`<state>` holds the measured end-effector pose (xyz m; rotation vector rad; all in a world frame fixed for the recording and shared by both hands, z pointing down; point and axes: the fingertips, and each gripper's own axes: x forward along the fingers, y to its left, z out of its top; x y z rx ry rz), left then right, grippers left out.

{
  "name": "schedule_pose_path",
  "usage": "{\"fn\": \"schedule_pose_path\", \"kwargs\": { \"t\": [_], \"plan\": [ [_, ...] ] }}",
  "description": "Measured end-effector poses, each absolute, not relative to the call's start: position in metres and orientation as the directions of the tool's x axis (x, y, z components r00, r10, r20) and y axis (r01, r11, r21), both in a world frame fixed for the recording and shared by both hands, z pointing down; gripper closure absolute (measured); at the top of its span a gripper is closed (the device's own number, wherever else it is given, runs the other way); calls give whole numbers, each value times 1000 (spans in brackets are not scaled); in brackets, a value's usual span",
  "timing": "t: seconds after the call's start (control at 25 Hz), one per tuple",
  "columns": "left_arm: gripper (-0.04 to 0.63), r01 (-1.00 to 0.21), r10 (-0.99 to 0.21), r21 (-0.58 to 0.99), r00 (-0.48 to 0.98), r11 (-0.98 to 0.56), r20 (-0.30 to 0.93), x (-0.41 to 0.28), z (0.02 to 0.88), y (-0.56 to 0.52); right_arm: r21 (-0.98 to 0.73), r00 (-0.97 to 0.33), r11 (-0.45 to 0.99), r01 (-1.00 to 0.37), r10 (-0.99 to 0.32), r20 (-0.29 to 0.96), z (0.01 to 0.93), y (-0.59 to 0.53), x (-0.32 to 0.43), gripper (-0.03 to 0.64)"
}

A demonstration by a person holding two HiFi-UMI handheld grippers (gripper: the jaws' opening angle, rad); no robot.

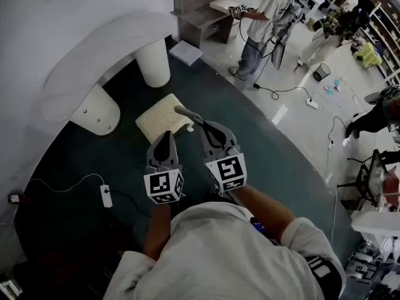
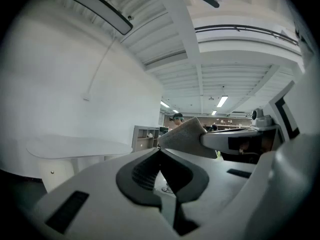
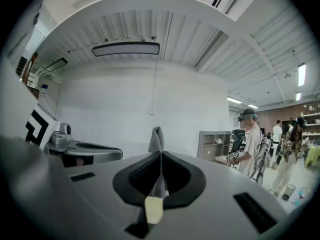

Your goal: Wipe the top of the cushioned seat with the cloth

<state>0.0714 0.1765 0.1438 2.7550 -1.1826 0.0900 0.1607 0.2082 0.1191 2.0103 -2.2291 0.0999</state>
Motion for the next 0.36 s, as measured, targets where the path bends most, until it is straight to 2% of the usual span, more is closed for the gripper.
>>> {"fn": "schedule_pose_path", "kwargs": {
  "t": [0.36],
  "plan": [
    [581,-733,-725,108,680,-672,104,104,148,206,18,-125,128,-992,-984,128,126,240,188,600]
  ]
}}
